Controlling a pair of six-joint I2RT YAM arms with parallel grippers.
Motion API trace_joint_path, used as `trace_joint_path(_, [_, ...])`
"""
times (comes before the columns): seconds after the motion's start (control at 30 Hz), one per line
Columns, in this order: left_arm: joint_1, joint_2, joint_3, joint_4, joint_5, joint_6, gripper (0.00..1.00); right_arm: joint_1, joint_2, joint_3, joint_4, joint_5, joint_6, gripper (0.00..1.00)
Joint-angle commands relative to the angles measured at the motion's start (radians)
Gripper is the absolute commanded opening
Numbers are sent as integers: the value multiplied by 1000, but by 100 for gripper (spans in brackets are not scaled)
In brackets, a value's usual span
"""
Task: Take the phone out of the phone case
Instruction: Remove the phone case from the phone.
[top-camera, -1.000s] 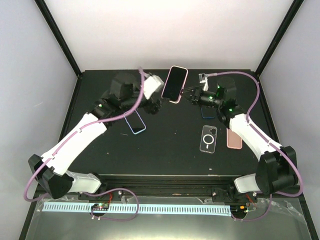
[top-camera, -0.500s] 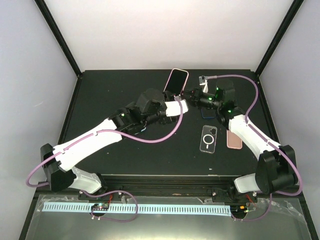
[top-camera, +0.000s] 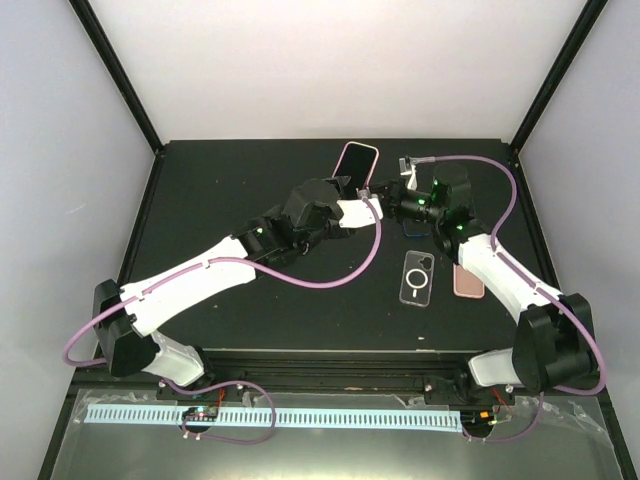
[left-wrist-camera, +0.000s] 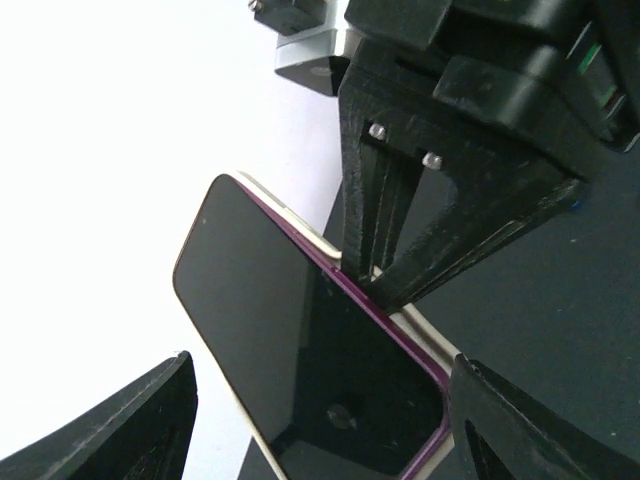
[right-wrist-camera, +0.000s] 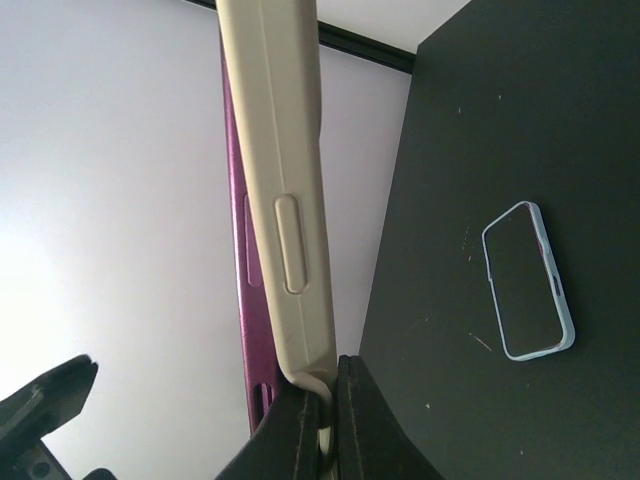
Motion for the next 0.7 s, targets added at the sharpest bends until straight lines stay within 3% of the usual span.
trace_joint_path(0.0, [-5,23,-18,80,-96,76,70,-4,-49,3,91,-12,27,1])
trace_joint_path(0.67, [-4,12,13,-65,52,-35,72,-3,-63,-20,107,-6,33,1])
